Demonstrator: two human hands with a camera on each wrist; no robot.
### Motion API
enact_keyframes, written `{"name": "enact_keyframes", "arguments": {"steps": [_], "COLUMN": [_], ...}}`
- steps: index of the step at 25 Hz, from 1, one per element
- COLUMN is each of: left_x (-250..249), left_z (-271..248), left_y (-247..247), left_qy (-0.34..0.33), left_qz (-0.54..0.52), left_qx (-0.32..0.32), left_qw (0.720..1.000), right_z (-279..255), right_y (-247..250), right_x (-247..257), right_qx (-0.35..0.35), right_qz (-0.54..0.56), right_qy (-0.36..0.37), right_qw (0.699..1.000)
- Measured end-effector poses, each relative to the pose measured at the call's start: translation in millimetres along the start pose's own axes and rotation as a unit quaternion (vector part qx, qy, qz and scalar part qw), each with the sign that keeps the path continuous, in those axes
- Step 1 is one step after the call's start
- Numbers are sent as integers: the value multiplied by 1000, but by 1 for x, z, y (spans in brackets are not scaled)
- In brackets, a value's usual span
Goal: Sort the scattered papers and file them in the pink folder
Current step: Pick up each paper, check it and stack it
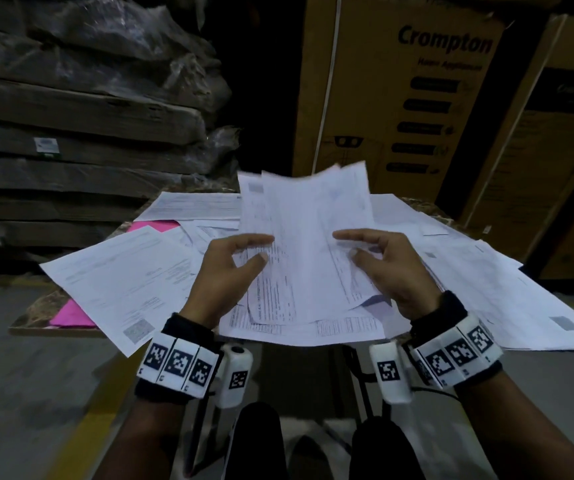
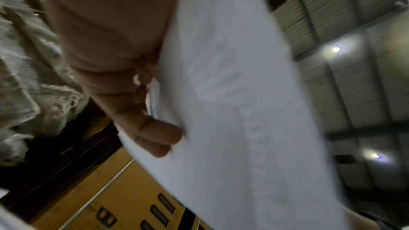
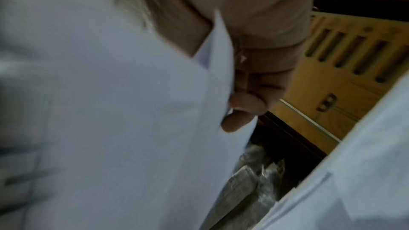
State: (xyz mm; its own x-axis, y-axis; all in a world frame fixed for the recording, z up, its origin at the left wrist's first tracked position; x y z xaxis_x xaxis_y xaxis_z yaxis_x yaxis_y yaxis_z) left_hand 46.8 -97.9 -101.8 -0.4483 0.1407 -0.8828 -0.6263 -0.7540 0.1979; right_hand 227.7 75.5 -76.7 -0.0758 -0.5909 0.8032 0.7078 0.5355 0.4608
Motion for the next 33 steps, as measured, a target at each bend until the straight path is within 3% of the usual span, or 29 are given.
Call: {"name": "enact_keyframes", "arguments": {"steps": [4,7,10,15,17,22,29,33], "left_x": [-29,-23,-17,-34,-24,20,26,16], "left_z": [11,13,8,13,12,-3,-4,2], "left_y": [-4,-15,-32,-43,-46,-53,-51,-36], "left_qy": [-112,-136,-157,-240,-204,-90,-93,-125], "left_qz": [-16,12,-11,2,-17,-18,-14,0], "left_qx": [-34,-11,-29,-87,-69,-19,-35,-81], "left_qw": [993,991,987,967,976,996,995,989], "right_z": [-3,-9,-15,-6,-8,-21,-13,0], "right_y": [14,12,5,18,14,-16,-24,4], "right_x": [12,-7,-16,-1,-15,-69,-76,-54], "right_qx": [-119,-119,-110,-188,-162,-76,-68,-88], "right_qz": [-45,-79,-63,-52,-41,-2,29,51], "right_qy": [124,134,153,217,205,95,80,102], "right_qw": [984,981,980,956,964,993,994,990]}}
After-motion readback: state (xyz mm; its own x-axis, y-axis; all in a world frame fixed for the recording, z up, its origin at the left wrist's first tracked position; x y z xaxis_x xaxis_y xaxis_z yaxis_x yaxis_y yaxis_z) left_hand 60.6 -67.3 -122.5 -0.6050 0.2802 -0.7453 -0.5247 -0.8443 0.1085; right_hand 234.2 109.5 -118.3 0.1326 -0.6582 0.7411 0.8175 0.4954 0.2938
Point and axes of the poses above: each hand's wrist, its own z-axis towards the middle knuckle, its own y-axis out of the back of the hand, x = y × z, the point moved 1 cm from there along z, towards the middle knuckle, and after that the axes turned 5 degrees about -z, right-handed, at the moved point
